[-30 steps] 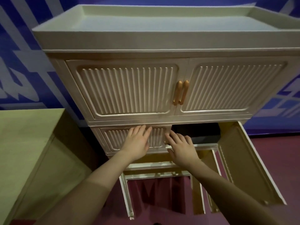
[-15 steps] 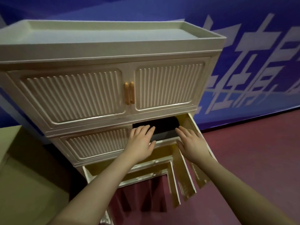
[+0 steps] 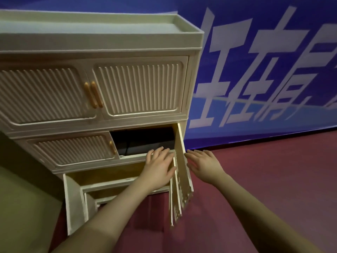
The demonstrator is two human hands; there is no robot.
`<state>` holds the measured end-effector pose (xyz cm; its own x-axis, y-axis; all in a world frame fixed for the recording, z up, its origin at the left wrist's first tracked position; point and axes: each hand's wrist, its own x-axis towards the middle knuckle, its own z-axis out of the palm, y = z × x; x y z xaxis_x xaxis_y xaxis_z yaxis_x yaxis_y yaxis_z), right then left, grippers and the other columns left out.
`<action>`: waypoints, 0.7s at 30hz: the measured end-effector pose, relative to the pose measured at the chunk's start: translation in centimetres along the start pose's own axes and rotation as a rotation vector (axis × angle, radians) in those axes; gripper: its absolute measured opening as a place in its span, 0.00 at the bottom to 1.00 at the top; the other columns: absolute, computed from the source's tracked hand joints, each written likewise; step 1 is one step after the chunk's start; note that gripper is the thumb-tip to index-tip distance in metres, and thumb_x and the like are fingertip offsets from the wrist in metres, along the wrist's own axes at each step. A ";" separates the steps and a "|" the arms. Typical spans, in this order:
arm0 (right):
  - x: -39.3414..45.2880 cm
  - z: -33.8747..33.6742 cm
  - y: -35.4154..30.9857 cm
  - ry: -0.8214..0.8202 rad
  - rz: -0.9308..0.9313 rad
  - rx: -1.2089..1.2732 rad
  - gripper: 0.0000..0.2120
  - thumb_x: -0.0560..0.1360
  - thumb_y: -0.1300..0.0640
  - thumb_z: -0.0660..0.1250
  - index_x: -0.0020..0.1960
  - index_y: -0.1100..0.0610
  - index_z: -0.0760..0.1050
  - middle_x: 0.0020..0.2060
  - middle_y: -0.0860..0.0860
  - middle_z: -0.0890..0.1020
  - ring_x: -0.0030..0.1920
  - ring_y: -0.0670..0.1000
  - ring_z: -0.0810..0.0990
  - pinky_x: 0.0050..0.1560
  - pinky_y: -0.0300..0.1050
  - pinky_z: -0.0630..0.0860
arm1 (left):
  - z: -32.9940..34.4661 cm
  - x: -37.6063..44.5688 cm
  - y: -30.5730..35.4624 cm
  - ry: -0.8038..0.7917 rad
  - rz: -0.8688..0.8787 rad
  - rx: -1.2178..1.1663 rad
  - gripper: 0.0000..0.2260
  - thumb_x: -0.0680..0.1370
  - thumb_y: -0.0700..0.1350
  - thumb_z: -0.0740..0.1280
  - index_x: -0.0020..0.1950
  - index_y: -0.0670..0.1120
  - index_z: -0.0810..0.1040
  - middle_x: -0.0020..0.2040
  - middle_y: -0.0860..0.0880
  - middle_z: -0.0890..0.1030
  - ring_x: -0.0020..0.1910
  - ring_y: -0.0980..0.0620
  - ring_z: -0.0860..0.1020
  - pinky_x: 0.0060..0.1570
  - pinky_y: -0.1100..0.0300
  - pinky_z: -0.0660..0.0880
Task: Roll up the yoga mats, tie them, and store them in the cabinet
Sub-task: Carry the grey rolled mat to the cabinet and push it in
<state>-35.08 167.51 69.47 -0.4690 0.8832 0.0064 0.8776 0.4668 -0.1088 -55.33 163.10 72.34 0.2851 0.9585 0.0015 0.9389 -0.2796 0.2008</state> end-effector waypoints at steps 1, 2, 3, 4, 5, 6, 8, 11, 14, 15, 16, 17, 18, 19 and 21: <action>0.1 0.4 -0.1 -0.011 -0.018 0.022 0.25 0.80 0.42 0.51 0.74 0.49 0.64 0.72 0.46 0.68 0.72 0.50 0.66 0.71 0.48 0.55 | 0.4 -0.2 0.0 -0.024 -0.003 -0.003 0.25 0.81 0.57 0.53 0.77 0.52 0.56 0.77 0.51 0.55 0.76 0.51 0.49 0.71 0.53 0.40; 0.2 0.6 -0.4 -0.014 -0.026 0.060 0.28 0.78 0.40 0.48 0.74 0.49 0.63 0.72 0.46 0.69 0.72 0.49 0.66 0.71 0.48 0.54 | 0.9 -0.5 -0.2 -0.052 -0.006 -0.009 0.26 0.81 0.59 0.51 0.78 0.53 0.54 0.78 0.52 0.55 0.76 0.51 0.49 0.70 0.54 0.41; 0.4 0.8 -0.8 -0.010 -0.039 0.097 0.31 0.77 0.38 0.44 0.74 0.49 0.64 0.71 0.47 0.70 0.71 0.50 0.66 0.71 0.48 0.55 | 1.3 -0.8 -0.5 -0.072 -0.005 -0.010 0.29 0.79 0.62 0.47 0.78 0.54 0.52 0.78 0.52 0.53 0.76 0.51 0.49 0.70 0.54 0.41; 0.7 0.9 -1.4 -0.006 -0.061 0.111 0.32 0.76 0.38 0.44 0.74 0.50 0.65 0.70 0.48 0.72 0.71 0.51 0.68 0.70 0.50 0.57 | 1.6 -1.1 -1.0 -0.079 0.001 -0.005 0.32 0.76 0.65 0.42 0.78 0.55 0.51 0.78 0.53 0.52 0.76 0.52 0.49 0.70 0.54 0.42; 1.1 1.3 -1.8 0.016 -0.094 0.092 0.30 0.76 0.39 0.45 0.72 0.50 0.68 0.68 0.49 0.74 0.69 0.52 0.71 0.68 0.52 0.62 | 1.8 -1.4 -1.5 -0.087 0.004 0.004 0.34 0.73 0.66 0.38 0.78 0.56 0.50 0.78 0.54 0.51 0.76 0.52 0.49 0.70 0.53 0.42; 1.6 1.5 -2.4 0.024 -0.112 0.061 0.27 0.77 0.41 0.48 0.70 0.51 0.70 0.66 0.50 0.76 0.66 0.54 0.74 0.65 0.53 0.67 | 2.1 -1.7 -2.2 -0.106 -0.003 0.017 0.36 0.71 0.66 0.35 0.78 0.56 0.50 0.78 0.54 0.50 0.76 0.52 0.49 0.70 0.53 0.41; 2.8 2.0 -3.5 0.004 -0.097 0.028 0.23 0.77 0.45 0.53 0.68 0.50 0.73 0.64 0.51 0.78 0.62 0.57 0.77 0.58 0.54 0.74 | 2.6 -2.2 -4.0 -0.138 -0.033 0.036 0.37 0.71 0.65 0.34 0.78 0.55 0.49 0.78 0.54 0.50 0.77 0.52 0.49 0.70 0.53 0.41; 5.3 3.0 -5.4 0.009 -0.136 0.038 0.27 0.72 0.49 0.67 0.70 0.50 0.69 0.66 0.54 0.75 0.63 0.58 0.76 0.58 0.56 0.73 | 2.9 -3.0 -7.5 -0.129 -0.116 0.053 0.32 0.74 0.61 0.40 0.78 0.53 0.51 0.77 0.51 0.57 0.75 0.49 0.57 0.71 0.48 0.50; 7.7 3.2 -7.2 -0.007 -0.130 0.042 0.36 0.65 0.52 0.76 0.71 0.52 0.68 0.65 0.57 0.75 0.60 0.59 0.78 0.56 0.57 0.74 | 2.4 -3.0 -11.5 -0.099 -0.165 0.133 0.28 0.75 0.56 0.57 0.75 0.52 0.62 0.70 0.45 0.71 0.66 0.44 0.73 0.61 0.43 0.69; 8.5 3.2 -7.9 0.000 -0.124 0.037 0.37 0.64 0.52 0.77 0.70 0.52 0.68 0.64 0.58 0.76 0.59 0.59 0.79 0.55 0.57 0.75 | 2.3 -2.8 -12.9 -0.070 -0.167 0.154 0.29 0.73 0.55 0.62 0.73 0.51 0.63 0.69 0.44 0.73 0.64 0.44 0.75 0.59 0.44 0.72; 9.2 3.3 -8.5 0.010 -0.113 0.032 0.37 0.64 0.53 0.77 0.70 0.53 0.69 0.63 0.59 0.76 0.57 0.59 0.79 0.54 0.57 0.76 | 2.3 -2.7 -14.3 -0.036 -0.152 0.167 0.31 0.72 0.54 0.67 0.73 0.49 0.64 0.69 0.44 0.72 0.64 0.44 0.75 0.58 0.44 0.72; 9.9 3.3 -9.2 0.033 -0.105 0.023 0.36 0.63 0.54 0.77 0.70 0.53 0.69 0.63 0.59 0.77 0.57 0.59 0.80 0.54 0.56 0.76 | 2.3 -2.6 -15.6 0.002 -0.129 0.180 0.34 0.70 0.54 0.71 0.73 0.48 0.64 0.70 0.43 0.71 0.66 0.44 0.73 0.59 0.44 0.72; 10.5 3.4 -9.8 0.057 -0.100 0.008 0.35 0.63 0.55 0.77 0.69 0.54 0.70 0.62 0.59 0.77 0.57 0.59 0.80 0.54 0.55 0.76 | 2.4 -2.5 -16.8 0.034 -0.107 0.194 0.36 0.69 0.54 0.73 0.74 0.46 0.63 0.71 0.44 0.70 0.67 0.44 0.71 0.60 0.44 0.71; 11.1 3.7 -10.4 0.080 -0.103 -0.015 0.34 0.63 0.56 0.77 0.67 0.54 0.72 0.62 0.59 0.77 0.57 0.59 0.80 0.53 0.55 0.77 | 2.4 -2.3 -17.9 0.056 -0.095 0.207 0.38 0.68 0.53 0.74 0.74 0.45 0.63 0.70 0.44 0.71 0.67 0.43 0.70 0.61 0.44 0.70; 12.4 4.1 -11.6 0.105 -0.106 -0.066 0.30 0.62 0.57 0.77 0.64 0.55 0.76 0.60 0.60 0.78 0.54 0.61 0.80 0.51 0.53 0.77 | 2.3 -1.9 -19.7 0.098 -0.082 0.240 0.40 0.65 0.51 0.77 0.73 0.44 0.63 0.64 0.43 0.72 0.62 0.41 0.69 0.62 0.45 0.66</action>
<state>-51.43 172.87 66.73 -0.5497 0.8268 0.1189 0.8298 0.5569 -0.0367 -73.94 166.71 66.12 0.1975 0.9759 0.0923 0.9802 -0.1952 -0.0333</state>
